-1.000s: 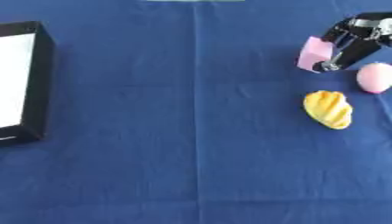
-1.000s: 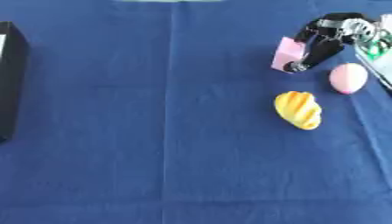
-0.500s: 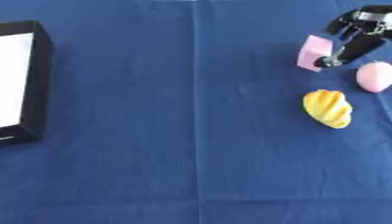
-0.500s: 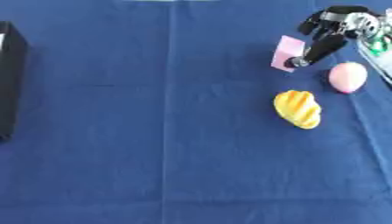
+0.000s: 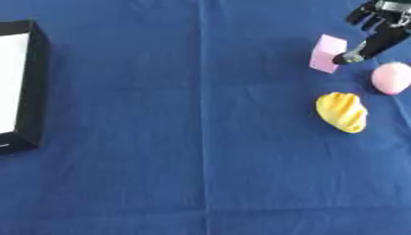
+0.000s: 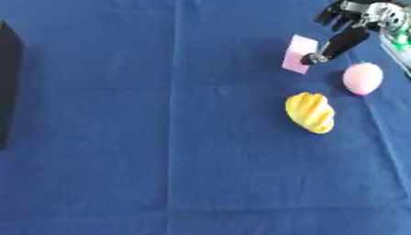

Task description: Pick up the objects with one hand, pass them to the other hand, and then place them into the box on the other side of the table.

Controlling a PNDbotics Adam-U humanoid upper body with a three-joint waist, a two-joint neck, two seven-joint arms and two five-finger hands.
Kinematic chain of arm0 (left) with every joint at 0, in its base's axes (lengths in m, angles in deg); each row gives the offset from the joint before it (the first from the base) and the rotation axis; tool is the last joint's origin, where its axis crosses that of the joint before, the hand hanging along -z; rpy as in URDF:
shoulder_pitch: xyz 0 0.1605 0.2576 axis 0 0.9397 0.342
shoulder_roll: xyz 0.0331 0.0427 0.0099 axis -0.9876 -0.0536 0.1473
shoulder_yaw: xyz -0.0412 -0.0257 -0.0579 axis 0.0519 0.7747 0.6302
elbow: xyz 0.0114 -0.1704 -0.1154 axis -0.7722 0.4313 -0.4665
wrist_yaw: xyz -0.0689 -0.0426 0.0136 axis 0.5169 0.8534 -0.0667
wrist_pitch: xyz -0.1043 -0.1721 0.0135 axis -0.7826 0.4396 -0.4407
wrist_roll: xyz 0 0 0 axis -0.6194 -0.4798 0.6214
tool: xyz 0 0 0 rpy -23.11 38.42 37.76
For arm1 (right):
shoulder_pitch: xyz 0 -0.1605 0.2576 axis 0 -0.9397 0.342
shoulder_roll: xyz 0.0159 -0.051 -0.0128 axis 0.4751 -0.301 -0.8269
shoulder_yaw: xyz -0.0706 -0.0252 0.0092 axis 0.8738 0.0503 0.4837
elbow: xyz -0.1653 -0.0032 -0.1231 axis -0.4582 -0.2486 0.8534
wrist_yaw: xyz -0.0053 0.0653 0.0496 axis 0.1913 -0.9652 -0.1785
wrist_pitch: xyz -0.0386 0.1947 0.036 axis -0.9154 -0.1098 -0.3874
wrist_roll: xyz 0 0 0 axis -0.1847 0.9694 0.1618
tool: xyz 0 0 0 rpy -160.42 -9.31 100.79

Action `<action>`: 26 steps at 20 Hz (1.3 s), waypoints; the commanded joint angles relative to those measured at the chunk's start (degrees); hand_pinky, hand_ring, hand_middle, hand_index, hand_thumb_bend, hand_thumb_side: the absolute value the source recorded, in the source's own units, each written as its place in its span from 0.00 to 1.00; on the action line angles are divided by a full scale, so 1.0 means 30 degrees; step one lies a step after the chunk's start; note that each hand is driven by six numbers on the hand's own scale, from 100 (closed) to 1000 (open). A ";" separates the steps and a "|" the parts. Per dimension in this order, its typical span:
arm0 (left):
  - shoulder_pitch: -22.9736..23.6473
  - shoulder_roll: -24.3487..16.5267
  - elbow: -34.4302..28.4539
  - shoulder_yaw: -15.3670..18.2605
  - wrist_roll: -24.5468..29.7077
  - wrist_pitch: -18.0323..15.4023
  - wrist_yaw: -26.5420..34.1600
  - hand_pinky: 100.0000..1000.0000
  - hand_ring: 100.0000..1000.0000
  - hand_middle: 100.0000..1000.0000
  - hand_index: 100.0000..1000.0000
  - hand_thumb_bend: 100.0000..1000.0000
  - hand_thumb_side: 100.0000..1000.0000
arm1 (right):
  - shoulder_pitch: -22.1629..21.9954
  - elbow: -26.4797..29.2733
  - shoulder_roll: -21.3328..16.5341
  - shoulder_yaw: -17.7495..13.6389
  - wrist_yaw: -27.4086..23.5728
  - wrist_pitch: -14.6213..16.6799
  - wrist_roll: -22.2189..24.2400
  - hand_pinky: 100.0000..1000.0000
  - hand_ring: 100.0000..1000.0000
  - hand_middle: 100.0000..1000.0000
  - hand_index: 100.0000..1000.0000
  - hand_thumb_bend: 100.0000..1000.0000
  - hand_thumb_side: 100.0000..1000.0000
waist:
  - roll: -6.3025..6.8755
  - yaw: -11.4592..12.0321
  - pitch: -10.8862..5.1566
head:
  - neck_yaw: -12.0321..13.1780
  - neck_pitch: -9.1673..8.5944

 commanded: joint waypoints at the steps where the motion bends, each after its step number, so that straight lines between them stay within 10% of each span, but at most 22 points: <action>1: -0.0174 -0.0368 -0.0422 0.0183 0.0006 0.0017 -0.0025 0.59 0.53 0.56 0.74 0.00 0.76 | 0.0373 0.0062 -0.0840 -0.0295 0.0154 0.0132 0.0242 0.87 0.85 0.83 0.87 0.57 0.14 | -0.0001 0.0051 -0.0264 | -0.0108 -0.0380; 26: -0.0465 -0.0250 -0.0617 0.0169 0.0043 0.0057 -0.0001 0.59 0.52 0.56 0.74 0.00 0.77 | 0.0275 -0.1901 -0.0275 -0.0452 0.1410 0.0456 0.0571 0.89 0.86 0.84 0.88 0.56 0.13 | -0.0121 0.0794 0.0376 | -0.0421 -0.1271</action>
